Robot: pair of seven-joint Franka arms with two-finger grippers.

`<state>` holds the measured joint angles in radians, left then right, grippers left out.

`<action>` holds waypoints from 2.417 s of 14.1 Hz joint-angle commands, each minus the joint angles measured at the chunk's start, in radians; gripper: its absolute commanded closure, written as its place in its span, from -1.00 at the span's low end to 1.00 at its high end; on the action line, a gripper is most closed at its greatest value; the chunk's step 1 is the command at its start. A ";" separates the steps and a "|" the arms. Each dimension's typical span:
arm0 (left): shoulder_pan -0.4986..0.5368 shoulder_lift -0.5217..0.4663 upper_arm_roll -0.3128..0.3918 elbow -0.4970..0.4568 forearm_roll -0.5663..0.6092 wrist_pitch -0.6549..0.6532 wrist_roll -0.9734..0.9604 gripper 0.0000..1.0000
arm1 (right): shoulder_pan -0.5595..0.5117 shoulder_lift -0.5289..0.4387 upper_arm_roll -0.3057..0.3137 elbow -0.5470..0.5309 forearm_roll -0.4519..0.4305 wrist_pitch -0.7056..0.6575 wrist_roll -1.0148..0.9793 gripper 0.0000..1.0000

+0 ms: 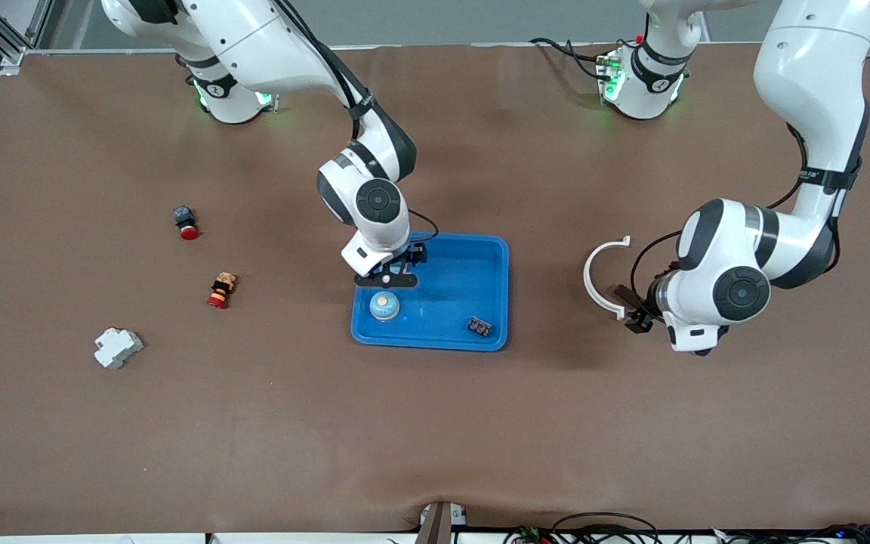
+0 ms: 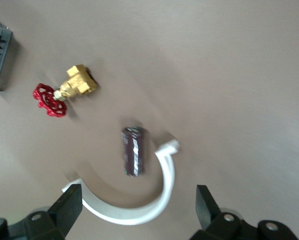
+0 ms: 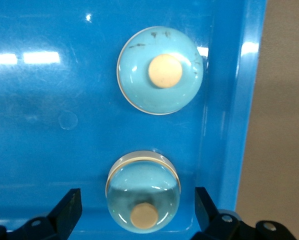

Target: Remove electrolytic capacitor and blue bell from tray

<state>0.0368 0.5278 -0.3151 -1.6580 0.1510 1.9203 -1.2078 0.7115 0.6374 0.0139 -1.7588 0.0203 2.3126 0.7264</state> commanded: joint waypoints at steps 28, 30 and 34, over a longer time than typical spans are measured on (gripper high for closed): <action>-0.416 0.365 0.016 0.264 -0.073 0.442 -0.328 -0.23 | 0.006 -0.051 -0.009 0.093 -0.002 -0.218 -0.036 0.90; -0.417 0.377 0.025 0.259 -0.071 0.462 -0.328 -0.15 | -0.006 -0.128 -0.015 0.096 0.000 -0.300 -0.108 0.90; -0.417 0.379 0.025 0.259 -0.073 0.463 -0.331 1.00 | -0.130 -0.272 -0.015 0.091 -0.002 -0.482 -0.394 0.90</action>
<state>-0.3674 0.8984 -0.2983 -1.4192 0.0764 2.3758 -1.5236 0.6627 0.4519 -0.0125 -1.6321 0.0179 1.8980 0.4831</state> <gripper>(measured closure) 0.612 0.335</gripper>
